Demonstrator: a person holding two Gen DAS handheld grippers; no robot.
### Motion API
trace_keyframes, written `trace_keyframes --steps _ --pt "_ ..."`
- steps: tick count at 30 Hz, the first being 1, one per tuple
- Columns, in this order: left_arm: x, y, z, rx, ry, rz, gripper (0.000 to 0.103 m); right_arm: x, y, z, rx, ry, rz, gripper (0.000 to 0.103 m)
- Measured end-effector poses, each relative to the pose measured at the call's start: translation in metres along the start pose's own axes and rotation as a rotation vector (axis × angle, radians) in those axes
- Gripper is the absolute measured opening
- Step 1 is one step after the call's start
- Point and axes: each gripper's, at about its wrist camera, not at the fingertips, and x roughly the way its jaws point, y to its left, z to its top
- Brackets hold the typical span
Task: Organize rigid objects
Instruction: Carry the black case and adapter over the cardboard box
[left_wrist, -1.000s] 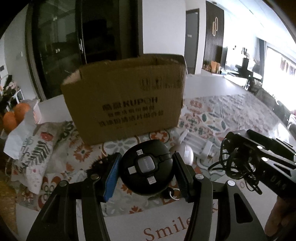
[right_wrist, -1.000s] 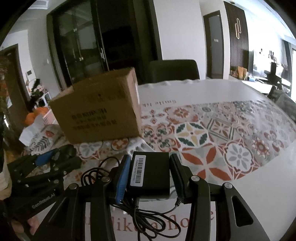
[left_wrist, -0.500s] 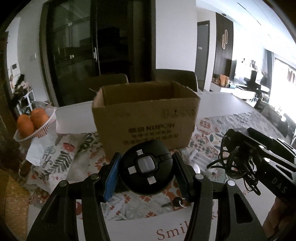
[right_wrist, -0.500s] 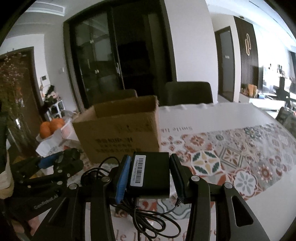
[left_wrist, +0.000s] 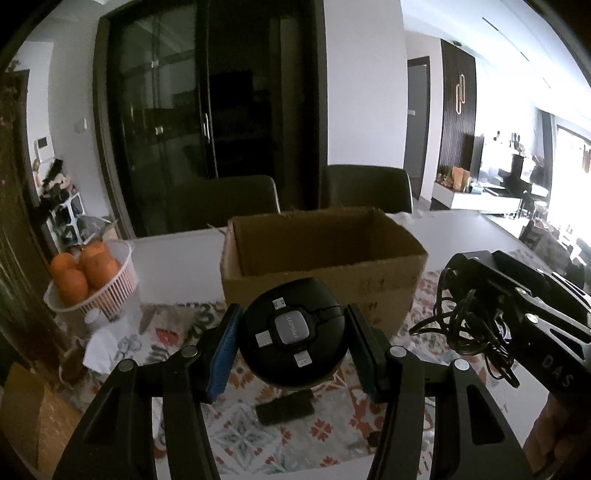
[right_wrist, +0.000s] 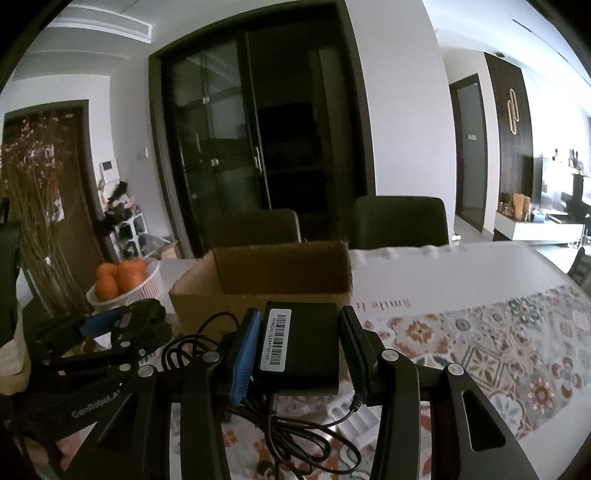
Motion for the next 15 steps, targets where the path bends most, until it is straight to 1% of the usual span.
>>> trace_keyframes --steps 4,10,15 --pt "0.002 0.004 0.012 -0.002 -0.012 0.010 0.055 0.007 0.004 0.012 -0.011 -0.013 0.009 0.044" --pt "0.010 0.012 0.030 -0.013 -0.013 -0.003 0.055 0.019 0.007 0.030 -0.016 -0.028 0.016 0.044" --pt "0.016 0.015 0.046 -0.020 -0.005 -0.012 0.055 0.031 0.005 0.044 -0.014 -0.022 0.025 0.043"
